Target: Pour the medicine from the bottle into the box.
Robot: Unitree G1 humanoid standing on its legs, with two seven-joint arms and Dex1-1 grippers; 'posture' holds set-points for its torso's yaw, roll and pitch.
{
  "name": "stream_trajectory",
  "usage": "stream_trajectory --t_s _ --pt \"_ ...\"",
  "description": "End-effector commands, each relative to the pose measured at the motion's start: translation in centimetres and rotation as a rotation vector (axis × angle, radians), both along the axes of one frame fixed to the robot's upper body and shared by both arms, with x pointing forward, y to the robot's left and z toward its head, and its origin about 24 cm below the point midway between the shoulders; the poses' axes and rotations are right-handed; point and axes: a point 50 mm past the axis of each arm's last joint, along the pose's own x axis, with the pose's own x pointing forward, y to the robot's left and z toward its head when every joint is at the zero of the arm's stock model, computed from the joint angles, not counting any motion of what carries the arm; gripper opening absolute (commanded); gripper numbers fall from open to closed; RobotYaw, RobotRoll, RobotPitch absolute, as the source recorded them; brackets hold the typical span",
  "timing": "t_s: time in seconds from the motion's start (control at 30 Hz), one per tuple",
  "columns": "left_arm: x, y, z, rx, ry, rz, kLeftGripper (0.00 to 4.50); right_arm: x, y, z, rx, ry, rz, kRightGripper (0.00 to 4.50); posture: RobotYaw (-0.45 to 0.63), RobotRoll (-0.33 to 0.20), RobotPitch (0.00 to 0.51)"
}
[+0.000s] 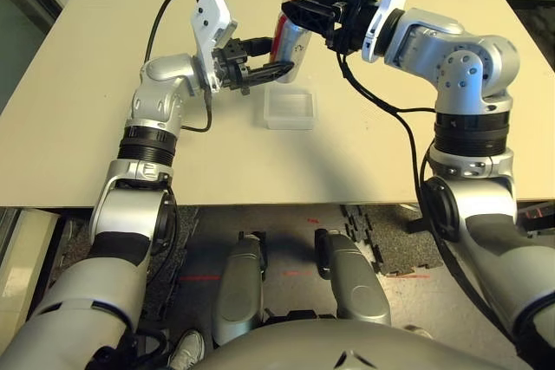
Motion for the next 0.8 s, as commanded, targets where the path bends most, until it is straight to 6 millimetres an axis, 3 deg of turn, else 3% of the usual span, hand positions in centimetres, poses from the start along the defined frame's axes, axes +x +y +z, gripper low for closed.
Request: stream_trajectory --t_s 0.03,0.3,0.8 --pt "-0.7 -0.9 -1.1 0.056 0.005 -0.087 2.36 -0.6 -1.1 2.1 0.017 -0.112 -0.046 2.56 0.02 0.000 0.158" --pt "-0.5 -1.2 -1.0 0.054 -0.006 -0.089 2.36 -3.1 0.9 1.5 -0.161 -0.255 0.123 2.56 0.01 0.000 0.159" --pt "-0.3 -2.0 -0.5 0.054 -0.035 -0.113 2.36 -4.1 2.7 -0.7 -0.268 -0.280 0.207 2.56 0.01 0.000 0.164"
